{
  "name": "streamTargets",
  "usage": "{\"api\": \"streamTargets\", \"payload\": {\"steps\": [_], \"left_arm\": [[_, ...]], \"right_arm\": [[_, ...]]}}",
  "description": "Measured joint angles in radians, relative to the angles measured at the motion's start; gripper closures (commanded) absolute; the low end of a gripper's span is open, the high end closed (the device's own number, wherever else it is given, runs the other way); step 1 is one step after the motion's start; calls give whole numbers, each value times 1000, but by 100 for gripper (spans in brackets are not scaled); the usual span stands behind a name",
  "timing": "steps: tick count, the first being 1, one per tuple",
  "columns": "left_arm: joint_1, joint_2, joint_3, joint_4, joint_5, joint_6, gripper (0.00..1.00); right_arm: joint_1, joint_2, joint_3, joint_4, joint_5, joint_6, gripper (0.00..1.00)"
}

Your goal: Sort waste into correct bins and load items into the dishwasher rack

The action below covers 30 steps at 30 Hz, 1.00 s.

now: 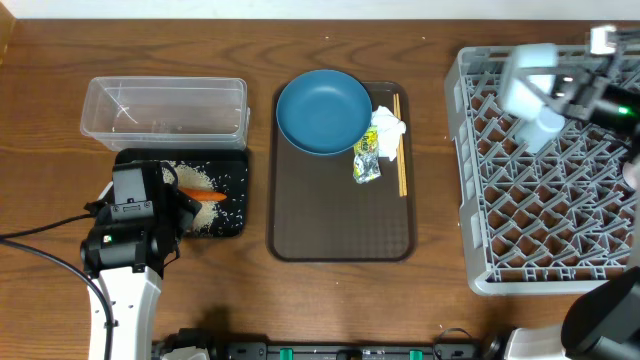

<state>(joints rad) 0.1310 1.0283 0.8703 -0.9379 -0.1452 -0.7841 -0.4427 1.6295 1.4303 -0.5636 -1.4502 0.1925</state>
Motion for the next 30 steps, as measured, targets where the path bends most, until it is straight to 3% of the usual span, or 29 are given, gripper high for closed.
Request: {"api": "streamTargets", "payload": {"steps": [14, 30], "left_arm": [[0, 0, 0, 0, 0, 0, 2], [0, 0, 0, 0, 0, 0, 2]], "right_arm": [[-236, 52, -12, 29, 121, -22, 99], [-277, 327, -19, 370, 143, 16, 99]]}}
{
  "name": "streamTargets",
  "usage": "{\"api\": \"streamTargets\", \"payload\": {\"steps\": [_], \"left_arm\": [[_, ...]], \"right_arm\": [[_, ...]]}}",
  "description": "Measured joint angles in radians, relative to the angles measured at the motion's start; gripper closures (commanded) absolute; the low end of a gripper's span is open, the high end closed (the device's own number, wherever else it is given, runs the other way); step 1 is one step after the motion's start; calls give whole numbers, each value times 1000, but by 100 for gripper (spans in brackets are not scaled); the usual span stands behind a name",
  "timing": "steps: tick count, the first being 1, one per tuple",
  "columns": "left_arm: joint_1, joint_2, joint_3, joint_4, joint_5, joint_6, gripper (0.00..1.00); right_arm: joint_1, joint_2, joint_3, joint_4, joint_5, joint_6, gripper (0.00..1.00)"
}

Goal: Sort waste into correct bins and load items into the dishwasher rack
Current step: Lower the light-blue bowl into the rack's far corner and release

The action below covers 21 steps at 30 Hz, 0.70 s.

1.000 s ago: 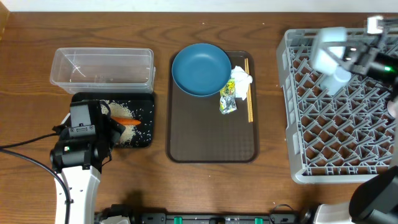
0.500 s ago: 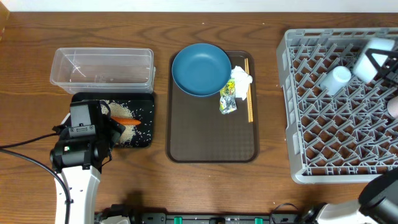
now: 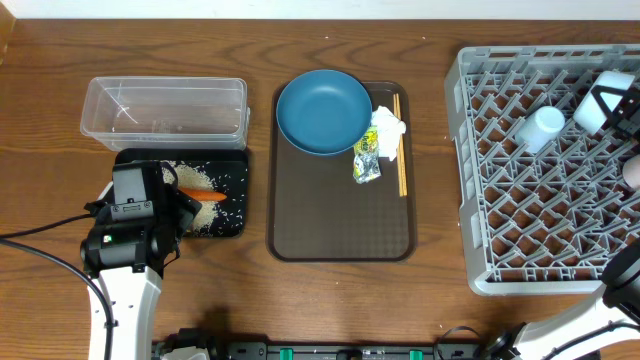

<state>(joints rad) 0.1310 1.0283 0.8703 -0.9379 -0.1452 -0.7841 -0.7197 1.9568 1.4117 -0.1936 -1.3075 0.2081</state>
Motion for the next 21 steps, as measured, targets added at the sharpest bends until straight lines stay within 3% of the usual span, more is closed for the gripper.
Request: {"api": "streamTargets", "payload": {"steps": [21], "left_arm": [[0, 0, 0, 0, 0, 0, 2]], "right_arm": [[5, 54, 0, 97, 92, 20, 99]]}}
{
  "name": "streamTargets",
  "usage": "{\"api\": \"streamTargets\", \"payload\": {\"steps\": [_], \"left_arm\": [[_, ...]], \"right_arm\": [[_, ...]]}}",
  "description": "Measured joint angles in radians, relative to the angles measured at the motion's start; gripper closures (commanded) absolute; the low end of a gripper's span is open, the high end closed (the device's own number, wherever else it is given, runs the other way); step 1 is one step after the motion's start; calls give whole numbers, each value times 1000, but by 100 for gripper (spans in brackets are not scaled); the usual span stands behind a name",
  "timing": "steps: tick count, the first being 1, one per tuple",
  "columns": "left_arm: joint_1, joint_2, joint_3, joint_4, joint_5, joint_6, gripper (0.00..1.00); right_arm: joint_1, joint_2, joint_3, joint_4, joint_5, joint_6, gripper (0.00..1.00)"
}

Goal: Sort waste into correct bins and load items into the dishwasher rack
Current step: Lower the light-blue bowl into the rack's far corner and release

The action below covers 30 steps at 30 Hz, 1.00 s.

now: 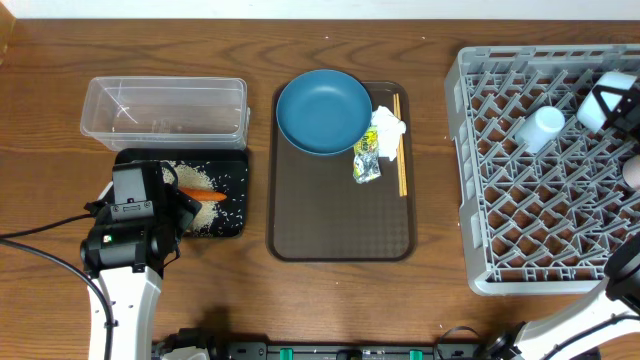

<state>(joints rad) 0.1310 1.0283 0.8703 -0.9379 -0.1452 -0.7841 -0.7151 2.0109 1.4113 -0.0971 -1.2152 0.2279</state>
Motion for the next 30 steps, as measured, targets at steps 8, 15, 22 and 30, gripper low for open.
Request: {"api": "streamTargets", "payload": {"steps": [8, 15, 22, 30], "left_arm": [[0, 0, 0, 0, 0, 0, 2], [0, 0, 0, 0, 0, 0, 2], [0, 0, 0, 0, 0, 0, 2], [0, 0, 0, 0, 0, 0, 2]], "right_arm": [[17, 40, 0, 125, -16, 26, 99], [54, 65, -4, 373, -64, 192, 99], [58, 65, -4, 288, -59, 243, 99], [50, 61, 1, 135, -2, 130, 99]]}}
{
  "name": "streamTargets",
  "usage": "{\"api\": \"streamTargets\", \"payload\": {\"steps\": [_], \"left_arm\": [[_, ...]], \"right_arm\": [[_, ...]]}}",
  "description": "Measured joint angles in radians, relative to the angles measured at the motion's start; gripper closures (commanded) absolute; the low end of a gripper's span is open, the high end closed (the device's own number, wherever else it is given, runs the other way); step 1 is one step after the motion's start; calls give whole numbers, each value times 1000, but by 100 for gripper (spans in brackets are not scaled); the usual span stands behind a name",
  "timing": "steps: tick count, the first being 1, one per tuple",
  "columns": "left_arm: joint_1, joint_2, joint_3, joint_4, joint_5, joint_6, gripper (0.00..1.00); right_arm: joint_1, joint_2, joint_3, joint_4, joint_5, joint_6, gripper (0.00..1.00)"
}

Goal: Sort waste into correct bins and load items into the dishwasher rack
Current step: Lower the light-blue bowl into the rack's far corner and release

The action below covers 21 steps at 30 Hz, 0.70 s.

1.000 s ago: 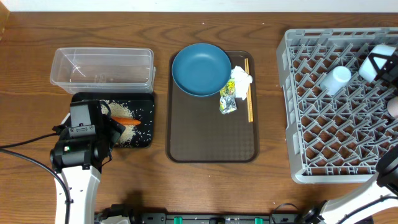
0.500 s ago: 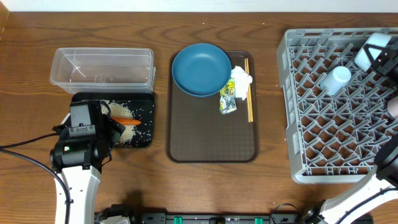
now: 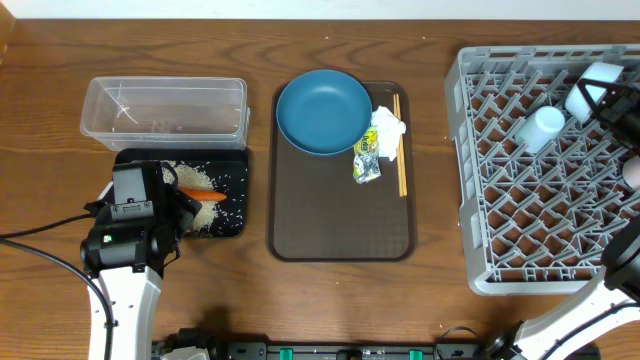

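A white cup (image 3: 541,128) lies tilted in the grey dishwasher rack (image 3: 480,200) near its far right corner. My right gripper (image 3: 598,98) hovers just right of the cup, apart from it and holding nothing. A blue bowl (image 3: 323,111) sits at the far end of the brown tray (image 3: 340,215), with a crumpled tissue (image 3: 386,128), a yellow wrapper (image 3: 366,160) and chopsticks (image 3: 400,150) beside it. My left gripper (image 3: 185,210) rests over the black bin (image 3: 232,170), which holds rice and a carrot piece (image 3: 200,192). The wrist hides its fingers.
A clear plastic container (image 3: 165,110) stands behind the black bin at the far left. The rack fills the right side of the table, and my right arm comes in from the right edge over it.
My right gripper has shifted a little left and toward the far edge, closer to the cup. The cup, tray items and left arm have not moved.
My right gripper first held the white cup over the rack's far side. A second later the cup lay in the rack and the gripper was off it at the right edge. It stayed there, then edged back toward the cup. The left arm stayed still.
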<state>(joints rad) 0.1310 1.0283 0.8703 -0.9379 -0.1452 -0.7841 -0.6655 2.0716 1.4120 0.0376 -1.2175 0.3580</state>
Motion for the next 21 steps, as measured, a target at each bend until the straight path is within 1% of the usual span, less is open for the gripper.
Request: {"api": "streamTargets", "payload": {"steps": [7, 9, 12, 14, 18, 19, 21], "left_arm": [[0, 0, 0, 0, 0, 0, 2], [0, 0, 0, 0, 0, 0, 2], [0, 0, 0, 0, 0, 0, 2], [0, 0, 0, 0, 0, 0, 2], [0, 0, 0, 0, 0, 0, 2], [0, 0, 0, 0, 0, 0, 2], [0, 0, 0, 0, 0, 0, 2]], "right_arm": [[-46, 0, 0, 6, -1, 1, 99], [-55, 0, 0, 6, -6, 8, 98], [-69, 0, 0, 4, -9, 31, 94], [-80, 0, 0, 3, -9, 45, 90], [-100, -1, 0, 3, -6, 76, 76], [-103, -3, 0, -2, -3, 83, 71], [-105, -16, -2, -26, 8, 100, 56]]}}
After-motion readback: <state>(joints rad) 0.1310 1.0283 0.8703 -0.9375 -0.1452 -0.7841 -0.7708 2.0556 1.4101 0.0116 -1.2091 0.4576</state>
